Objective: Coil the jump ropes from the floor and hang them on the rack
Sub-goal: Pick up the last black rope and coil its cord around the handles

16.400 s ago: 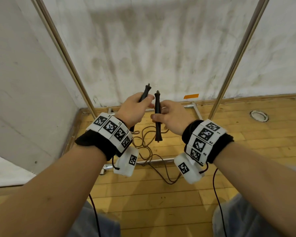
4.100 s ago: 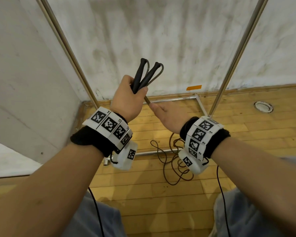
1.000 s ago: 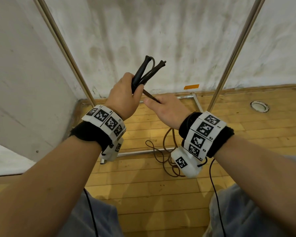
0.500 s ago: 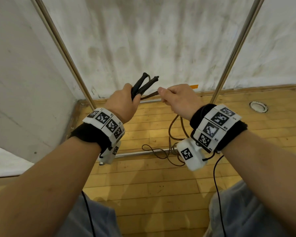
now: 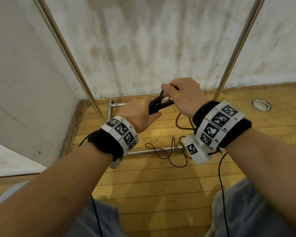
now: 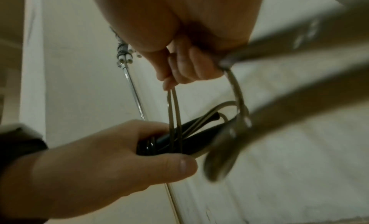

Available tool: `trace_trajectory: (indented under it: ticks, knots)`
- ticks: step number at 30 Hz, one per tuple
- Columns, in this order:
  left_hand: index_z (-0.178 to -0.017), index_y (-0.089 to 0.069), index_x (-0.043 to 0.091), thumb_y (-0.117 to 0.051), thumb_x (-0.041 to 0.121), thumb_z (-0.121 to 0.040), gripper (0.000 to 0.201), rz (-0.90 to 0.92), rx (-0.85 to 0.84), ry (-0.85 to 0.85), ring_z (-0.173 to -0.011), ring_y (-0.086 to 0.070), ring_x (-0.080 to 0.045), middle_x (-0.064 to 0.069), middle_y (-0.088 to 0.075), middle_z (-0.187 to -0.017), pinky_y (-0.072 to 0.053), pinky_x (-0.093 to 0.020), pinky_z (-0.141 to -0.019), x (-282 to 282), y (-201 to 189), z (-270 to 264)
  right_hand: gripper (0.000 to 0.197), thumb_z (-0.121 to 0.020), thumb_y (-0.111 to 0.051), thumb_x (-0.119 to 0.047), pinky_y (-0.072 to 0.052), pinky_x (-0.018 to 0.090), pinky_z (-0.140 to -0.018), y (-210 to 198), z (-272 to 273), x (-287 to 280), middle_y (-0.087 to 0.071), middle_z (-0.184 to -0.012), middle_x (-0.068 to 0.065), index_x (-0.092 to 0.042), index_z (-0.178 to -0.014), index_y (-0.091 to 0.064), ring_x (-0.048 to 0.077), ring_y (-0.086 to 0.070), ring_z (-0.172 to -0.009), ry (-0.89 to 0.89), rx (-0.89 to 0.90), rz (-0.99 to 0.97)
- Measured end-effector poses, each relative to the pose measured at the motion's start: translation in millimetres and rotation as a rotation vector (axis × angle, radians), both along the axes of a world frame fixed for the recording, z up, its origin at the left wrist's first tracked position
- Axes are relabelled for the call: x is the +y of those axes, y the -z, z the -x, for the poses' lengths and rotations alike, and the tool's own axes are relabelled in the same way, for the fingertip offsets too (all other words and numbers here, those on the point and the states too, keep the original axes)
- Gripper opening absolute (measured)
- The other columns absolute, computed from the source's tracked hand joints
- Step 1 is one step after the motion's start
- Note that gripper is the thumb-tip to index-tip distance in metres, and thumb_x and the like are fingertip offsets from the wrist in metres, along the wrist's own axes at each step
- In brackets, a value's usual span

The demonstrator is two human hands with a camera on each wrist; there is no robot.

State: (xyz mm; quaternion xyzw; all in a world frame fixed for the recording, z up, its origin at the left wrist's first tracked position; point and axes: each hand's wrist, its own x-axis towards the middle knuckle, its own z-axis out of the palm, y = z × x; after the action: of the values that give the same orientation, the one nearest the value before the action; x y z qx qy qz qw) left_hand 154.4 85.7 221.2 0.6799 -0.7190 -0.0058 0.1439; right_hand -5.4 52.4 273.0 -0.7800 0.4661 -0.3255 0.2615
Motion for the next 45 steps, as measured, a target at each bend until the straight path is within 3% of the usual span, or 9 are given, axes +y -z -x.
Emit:
trace_trajectory:
  ticks: [4,7,14,20,23,28,34,41,45]
  knots:
    - [-0.099,-0.050,0.024,-0.053,0.044,-0.090,0.022,-0.014,0.010,0.062,-0.058,-0.044,-0.008,0.013,-0.046,-0.070,-0.027,-0.021,-0.048,1.1,1.0,7.6,0.038,-0.095,-0.046,-0.035,-0.031,0.014,-0.049,0.6,4.9,-5.8,-0.050,-0.057,-0.005,-0.010,-0.074,-0.065,0.008,-0.045,-0.052,0.062,0.103,0.080]
    - [-0.092,-0.040,0.029,-0.049,0.041,-0.092,0.015,-0.037,-0.027,0.098,-0.060,-0.046,-0.010,0.009,-0.053,-0.080,-0.026,-0.024,-0.045,3.2,-1.5,10.3,0.039,-0.094,-0.049,-0.037,-0.042,0.027,-0.060,3.7,8.5,-11.3,-0.060,-0.066,0.004,-0.006,-0.079,-0.068,0.018,-0.055,-0.063,0.070,0.115,0.075]
    - [-0.086,-0.041,0.030,-0.049,0.042,-0.087,0.015,-0.021,-0.038,0.131,-0.057,-0.045,-0.006,0.012,-0.051,-0.070,-0.026,-0.023,-0.045,11.3,-8.3,14.5,0.039,-0.089,-0.054,-0.043,-0.033,0.023,-0.051,7.5,10.8,-21.7,-0.049,-0.057,-0.004,-0.009,-0.076,-0.068,0.009,-0.043,-0.053,0.073,0.114,0.071]
    - [-0.074,-0.054,0.022,-0.058,0.032,-0.080,0.013,-0.008,0.201,0.295,-0.055,-0.052,-0.014,0.005,-0.055,-0.059,-0.037,-0.025,-0.050,22.1,-29.0,6.1,0.046,-0.084,-0.061,-0.046,-0.033,0.023,-0.053,7.1,23.4,-32.7,-0.041,-0.057,0.005,-0.001,-0.073,-0.065,0.014,-0.037,-0.052,-0.048,0.012,-0.154]
    - [-0.072,-0.056,0.025,-0.055,0.033,-0.074,0.008,0.014,0.341,0.264,-0.052,-0.053,-0.009,0.007,-0.054,-0.056,-0.037,-0.019,-0.048,28.3,-39.7,4.5,0.046,-0.085,-0.061,-0.042,-0.035,0.013,-0.046,10.6,22.8,-29.8,-0.041,-0.046,-0.005,0.002,-0.072,-0.060,0.007,-0.037,-0.042,-0.148,-0.086,-0.358]
    - [-0.061,-0.046,0.034,-0.055,0.033,-0.071,0.013,0.184,0.545,0.151,-0.049,-0.047,-0.002,0.009,-0.046,-0.049,-0.034,-0.013,-0.044,26.7,-49.6,7.7,0.025,-0.094,-0.051,-0.021,-0.035,0.020,-0.043,21.3,8.3,-16.2,-0.049,-0.047,-0.009,-0.016,-0.070,-0.058,0.009,-0.039,-0.043,-0.156,-0.258,-0.472]
    - [-0.072,-0.058,0.007,-0.052,0.034,-0.070,0.028,0.241,0.806,-0.118,-0.055,-0.053,-0.025,-0.016,-0.063,-0.065,-0.044,-0.037,-0.052,9.7,-47.4,8.2,0.050,-0.097,-0.037,-0.045,-0.025,0.025,-0.043,23.5,-19.5,9.5,-0.037,-0.050,-0.004,-0.017,-0.057,-0.044,0.012,-0.028,-0.042,-0.170,-0.320,-0.533]
    - [-0.077,-0.058,0.019,-0.048,0.028,-0.077,0.013,0.177,0.977,-0.129,-0.044,-0.050,-0.012,0.001,-0.057,-0.056,-0.041,-0.030,-0.048,1.8,-44.5,9.1,0.049,-0.099,-0.031,-0.043,-0.027,0.026,-0.048,19.3,-29.8,24.7,-0.037,-0.052,-0.005,-0.016,-0.060,-0.043,0.011,-0.032,-0.042,-0.055,-0.217,-0.420]
    - [-0.078,-0.051,0.022,-0.049,0.027,-0.083,0.008,0.252,0.967,-0.149,-0.055,-0.053,-0.017,0.003,-0.058,-0.061,-0.044,-0.037,-0.057,-3.0,-51.7,9.8,0.016,-0.095,-0.048,-0.034,-0.034,0.020,-0.051,20.1,-21.4,15.6,-0.051,-0.070,-0.012,-0.020,-0.097,-0.055,0.002,-0.048,-0.060,-0.040,-0.076,-0.058]
